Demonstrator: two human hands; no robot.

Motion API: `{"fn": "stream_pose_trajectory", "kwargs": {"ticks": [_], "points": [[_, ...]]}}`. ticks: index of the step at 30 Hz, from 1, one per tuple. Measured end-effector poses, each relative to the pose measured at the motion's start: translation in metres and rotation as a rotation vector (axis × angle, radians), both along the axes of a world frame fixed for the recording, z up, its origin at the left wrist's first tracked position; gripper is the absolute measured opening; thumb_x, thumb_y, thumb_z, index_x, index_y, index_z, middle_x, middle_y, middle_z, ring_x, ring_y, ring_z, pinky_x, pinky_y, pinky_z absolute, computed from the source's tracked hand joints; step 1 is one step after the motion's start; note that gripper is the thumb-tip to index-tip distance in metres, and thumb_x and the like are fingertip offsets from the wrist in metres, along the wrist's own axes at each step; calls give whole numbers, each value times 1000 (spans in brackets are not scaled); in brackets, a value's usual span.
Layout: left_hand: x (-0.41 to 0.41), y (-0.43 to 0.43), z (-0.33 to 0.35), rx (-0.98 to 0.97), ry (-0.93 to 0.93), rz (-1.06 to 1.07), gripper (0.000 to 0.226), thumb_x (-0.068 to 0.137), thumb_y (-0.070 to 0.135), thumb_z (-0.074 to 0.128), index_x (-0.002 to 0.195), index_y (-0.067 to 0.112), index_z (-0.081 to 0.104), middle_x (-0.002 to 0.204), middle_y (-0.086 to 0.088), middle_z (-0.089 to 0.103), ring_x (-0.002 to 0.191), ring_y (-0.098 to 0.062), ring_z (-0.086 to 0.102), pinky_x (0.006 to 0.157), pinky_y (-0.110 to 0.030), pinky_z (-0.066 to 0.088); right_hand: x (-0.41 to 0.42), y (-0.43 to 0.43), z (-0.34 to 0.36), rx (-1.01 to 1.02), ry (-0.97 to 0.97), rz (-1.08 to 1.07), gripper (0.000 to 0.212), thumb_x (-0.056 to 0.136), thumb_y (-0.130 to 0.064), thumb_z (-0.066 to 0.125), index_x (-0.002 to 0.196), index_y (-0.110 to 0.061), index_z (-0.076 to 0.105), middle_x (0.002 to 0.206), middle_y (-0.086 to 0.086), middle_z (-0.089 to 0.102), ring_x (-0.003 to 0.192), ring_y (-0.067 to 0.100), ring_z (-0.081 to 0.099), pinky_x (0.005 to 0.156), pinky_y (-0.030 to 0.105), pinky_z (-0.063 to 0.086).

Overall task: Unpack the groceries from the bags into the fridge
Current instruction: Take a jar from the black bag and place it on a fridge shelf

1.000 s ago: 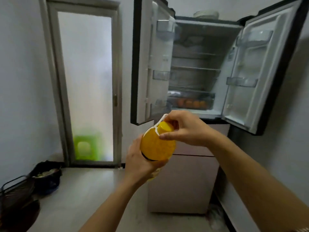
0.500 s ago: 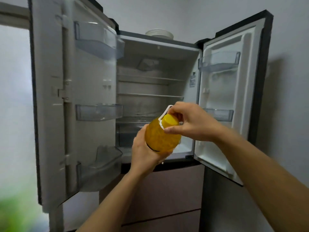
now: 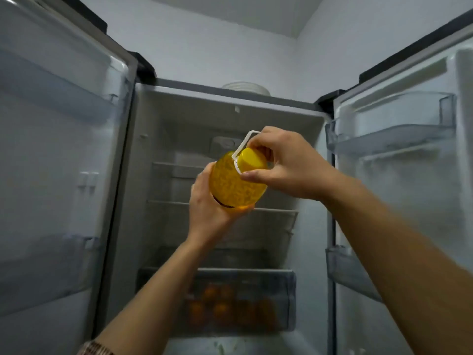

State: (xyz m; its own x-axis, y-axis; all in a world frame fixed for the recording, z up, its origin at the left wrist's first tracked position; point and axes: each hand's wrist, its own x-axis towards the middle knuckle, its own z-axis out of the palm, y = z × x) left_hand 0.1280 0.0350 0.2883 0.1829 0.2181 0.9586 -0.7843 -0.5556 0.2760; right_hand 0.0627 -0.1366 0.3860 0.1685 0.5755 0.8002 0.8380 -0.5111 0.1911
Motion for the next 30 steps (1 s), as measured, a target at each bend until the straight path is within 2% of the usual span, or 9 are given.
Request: {"fn": "stream_pose_trajectory", "kwargs": {"ticks": [2, 5, 7, 10, 14, 19, 22, 25, 30], "points": [[25, 6, 22, -9, -47, 30, 95, 52, 58, 83, 131, 45, 33, 127, 13, 48, 115, -13, 51, 88, -42, 54, 25, 5, 18, 18, -44, 12, 27, 76, -35, 78, 92, -23, 60, 81, -12, 46, 75, 8, 47, 64, 20, 35], [55, 12, 45, -1, -90, 89, 96, 51, 55, 84, 133, 34, 37, 125, 7, 49, 112, -16, 52, 87, -46, 52, 55, 14, 37, 19, -127, -56, 34, 77, -35, 77, 98, -12, 65, 91, 1, 53, 83, 17, 51, 68, 28, 41], [69, 16, 52, -17, -111, 90, 95, 50, 55, 84, 131, 34, 38, 125, 5, 49, 113, -17, 52, 88, -47, 52, 68, 18, 43, 35, -153, -57, 37, 77, -35, 76, 100, -9, 66, 94, 5, 55, 86, 19, 53, 70, 31, 44], [79, 20, 57, -63, -146, 57, 95, 49, 54, 83, 130, 34, 37, 125, 3, 50, 112, -16, 53, 89, -45, 52, 72, 27, 52, 41, -186, -10, 35, 77, -34, 76, 99, -8, 67, 92, 4, 55, 85, 18, 52, 65, 25, 38], [83, 21, 53, -138, -166, 34, 94, 48, 53, 84, 128, 37, 37, 123, 4, 52, 110, -11, 55, 86, -41, 54, 71, 37, 60, 3, -220, -22, 36, 76, -38, 75, 100, -11, 68, 94, 2, 54, 85, 15, 50, 62, 21, 39], [93, 27, 42, -155, -159, 49, 96, 48, 53, 86, 130, 36, 38, 124, 5, 52, 112, -13, 54, 86, -41, 54, 81, 42, 58, -24, -170, -16, 36, 76, -39, 76, 100, -12, 70, 98, 5, 59, 86, 17, 54, 68, 29, 48], [104, 31, 40, -147, -123, 68, 97, 49, 58, 83, 131, 32, 38, 124, 6, 50, 114, -15, 52, 88, -44, 53, 94, 49, 55, -25, -173, -64, 35, 75, -37, 76, 97, -10, 69, 91, 4, 56, 81, 16, 51, 60, 23, 41], [118, 36, 36, -142, -87, 56, 99, 47, 59, 81, 133, 31, 38, 125, 6, 50, 114, -17, 53, 88, -45, 53, 113, 55, 48, -21, -179, -122, 35, 74, -37, 76, 97, -11, 68, 91, 1, 52, 82, 17, 48, 59, 20, 35], [147, 53, 23, -115, 2, 7, 105, 49, 40, 92, 135, 35, 34, 129, 5, 49, 114, -14, 53, 88, -41, 55, 144, 70, 30, -23, -126, -105, 30, 73, -33, 77, 94, -13, 67, 89, -2, 52, 83, 15, 51, 68, 24, 38]]}}
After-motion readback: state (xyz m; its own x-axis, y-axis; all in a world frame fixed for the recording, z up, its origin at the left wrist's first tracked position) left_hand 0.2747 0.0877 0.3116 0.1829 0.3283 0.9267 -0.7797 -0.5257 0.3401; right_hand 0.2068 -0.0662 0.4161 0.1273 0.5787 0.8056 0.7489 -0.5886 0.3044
